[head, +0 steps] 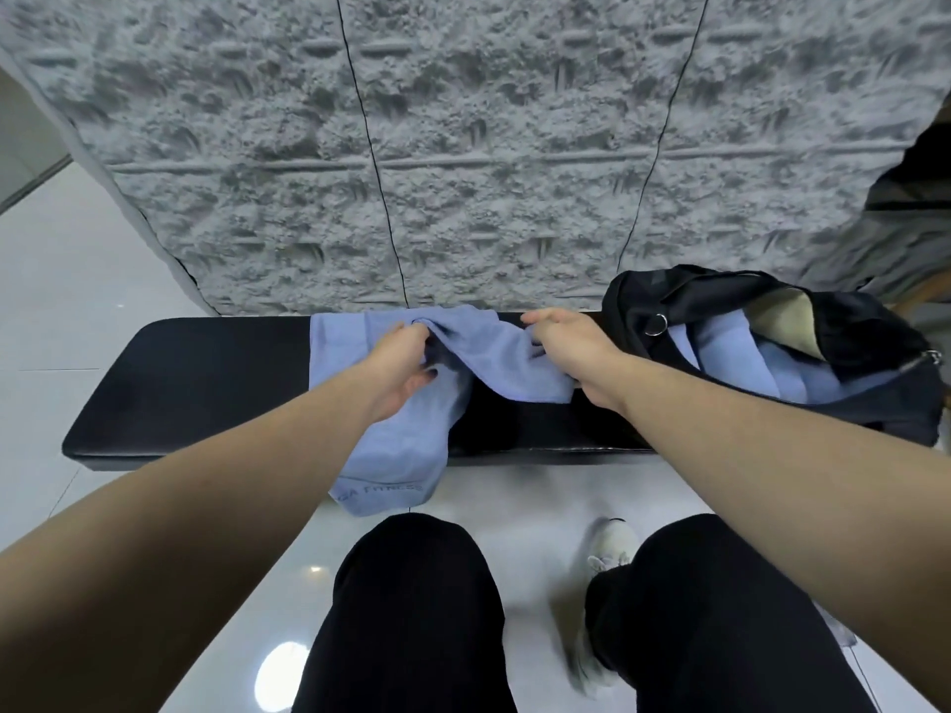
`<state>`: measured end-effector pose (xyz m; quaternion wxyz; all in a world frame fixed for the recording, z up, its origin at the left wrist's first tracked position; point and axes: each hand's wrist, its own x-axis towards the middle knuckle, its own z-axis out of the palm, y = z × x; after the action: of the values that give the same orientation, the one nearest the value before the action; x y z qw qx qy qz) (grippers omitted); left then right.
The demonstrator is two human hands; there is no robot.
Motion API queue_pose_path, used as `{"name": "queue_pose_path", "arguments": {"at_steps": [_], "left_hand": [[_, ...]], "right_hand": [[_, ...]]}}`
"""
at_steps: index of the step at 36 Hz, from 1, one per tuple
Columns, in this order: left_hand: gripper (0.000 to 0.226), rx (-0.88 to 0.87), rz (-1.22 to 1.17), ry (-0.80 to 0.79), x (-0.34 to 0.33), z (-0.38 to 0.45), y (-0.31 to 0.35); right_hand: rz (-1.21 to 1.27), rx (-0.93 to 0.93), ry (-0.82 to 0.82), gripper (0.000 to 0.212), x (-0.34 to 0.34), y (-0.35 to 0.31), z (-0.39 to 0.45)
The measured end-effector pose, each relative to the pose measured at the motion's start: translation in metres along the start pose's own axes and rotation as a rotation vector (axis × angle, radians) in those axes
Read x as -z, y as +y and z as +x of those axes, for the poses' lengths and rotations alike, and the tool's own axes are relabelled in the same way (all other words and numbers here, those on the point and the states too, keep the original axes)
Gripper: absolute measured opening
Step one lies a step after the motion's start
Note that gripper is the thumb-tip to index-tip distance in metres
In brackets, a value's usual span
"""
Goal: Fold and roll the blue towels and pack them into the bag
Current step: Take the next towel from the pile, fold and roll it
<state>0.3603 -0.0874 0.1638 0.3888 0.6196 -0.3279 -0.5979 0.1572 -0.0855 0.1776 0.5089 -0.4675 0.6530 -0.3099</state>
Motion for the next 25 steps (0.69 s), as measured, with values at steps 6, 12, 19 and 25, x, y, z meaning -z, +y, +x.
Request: {"name": "queue_pose_path", "arguments": {"at_steps": [6,12,19,25], "left_hand": [[0.033,-0.185,0.195,0.071,-0.008,0.028,0.032],[0.019,-0.264,0.249,0.131,-0.016,0.056,0.078],[0.025,-0.344,0.284,0.144,-0.026,0.074,0.138],[0.023,-0.396,0.393,0.182,-0.037,0.056,0.175]], "right_hand": [[0.009,0.057,0.096,0.040,0.007,-0.018,0.039],[0.112,0.114,0.158,0.044,0.026,-0.050,0.072],[0.196,0.222,0.243,0.032,0.051,-0.095,0.098],[0.206,0.313,0.325,0.062,0.072,-0.127,0.087]]}}
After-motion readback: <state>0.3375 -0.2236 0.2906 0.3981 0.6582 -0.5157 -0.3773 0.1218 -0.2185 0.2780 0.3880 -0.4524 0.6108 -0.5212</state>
